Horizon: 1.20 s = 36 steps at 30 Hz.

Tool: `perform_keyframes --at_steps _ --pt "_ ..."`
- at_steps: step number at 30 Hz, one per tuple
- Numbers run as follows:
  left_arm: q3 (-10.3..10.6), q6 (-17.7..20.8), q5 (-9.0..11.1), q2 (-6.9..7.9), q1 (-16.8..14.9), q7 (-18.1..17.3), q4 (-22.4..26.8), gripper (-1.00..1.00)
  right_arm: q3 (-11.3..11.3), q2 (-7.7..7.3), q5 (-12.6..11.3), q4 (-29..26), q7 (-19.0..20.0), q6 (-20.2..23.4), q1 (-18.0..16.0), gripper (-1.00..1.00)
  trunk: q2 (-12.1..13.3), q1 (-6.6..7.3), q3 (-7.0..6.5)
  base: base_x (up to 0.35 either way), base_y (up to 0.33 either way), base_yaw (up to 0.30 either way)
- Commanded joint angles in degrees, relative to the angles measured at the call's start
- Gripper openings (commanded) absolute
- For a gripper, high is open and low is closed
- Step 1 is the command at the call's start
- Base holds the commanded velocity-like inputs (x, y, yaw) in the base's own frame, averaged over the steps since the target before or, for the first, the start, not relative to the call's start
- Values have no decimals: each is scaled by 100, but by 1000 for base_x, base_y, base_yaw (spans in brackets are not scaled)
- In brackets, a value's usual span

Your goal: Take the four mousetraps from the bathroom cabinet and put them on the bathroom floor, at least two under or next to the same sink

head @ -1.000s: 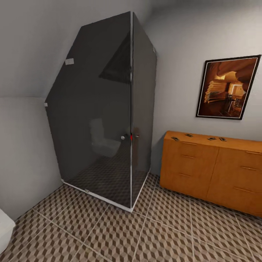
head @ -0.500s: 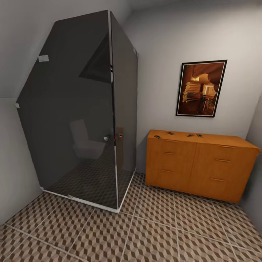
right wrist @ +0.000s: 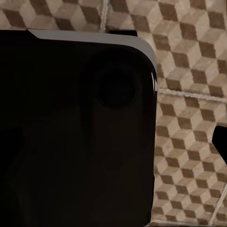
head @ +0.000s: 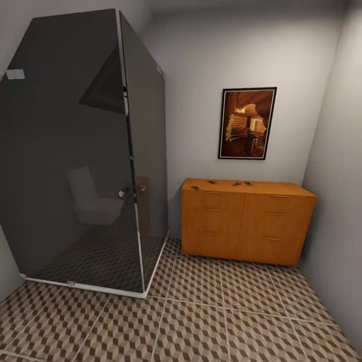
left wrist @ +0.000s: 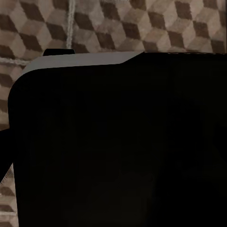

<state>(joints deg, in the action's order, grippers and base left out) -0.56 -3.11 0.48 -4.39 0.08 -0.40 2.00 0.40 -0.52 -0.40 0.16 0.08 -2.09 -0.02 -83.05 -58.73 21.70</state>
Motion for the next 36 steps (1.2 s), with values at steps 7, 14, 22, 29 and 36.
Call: perform_keyframes --at_steps 7,14,22,29,36 --pt "-7 -7 5 0 1 -8 3 100 4 14 9 2 1 -25 1 100 -3 0 4 0 0 -199" --pt "-14 3 10 4 1 -12 3 100 4 23 36 2 -14 -23 -1 100 -3 0 4 72 0 -27" --pt "-21 16 13 8 1 -12 3 100 4 25 52 2 -37 -21 1 100 -3 0 4 257 0 -5" --pt "-22 20 14 8 1 -13 3 100 4 26 56 2 -48 -25 2 100 -3 0 4 307 0 -1" --pt "-23 21 14 9 1 -13 3 100 5 26 57 2 -51 -25 1 100 -3 0 4 318 0 0"
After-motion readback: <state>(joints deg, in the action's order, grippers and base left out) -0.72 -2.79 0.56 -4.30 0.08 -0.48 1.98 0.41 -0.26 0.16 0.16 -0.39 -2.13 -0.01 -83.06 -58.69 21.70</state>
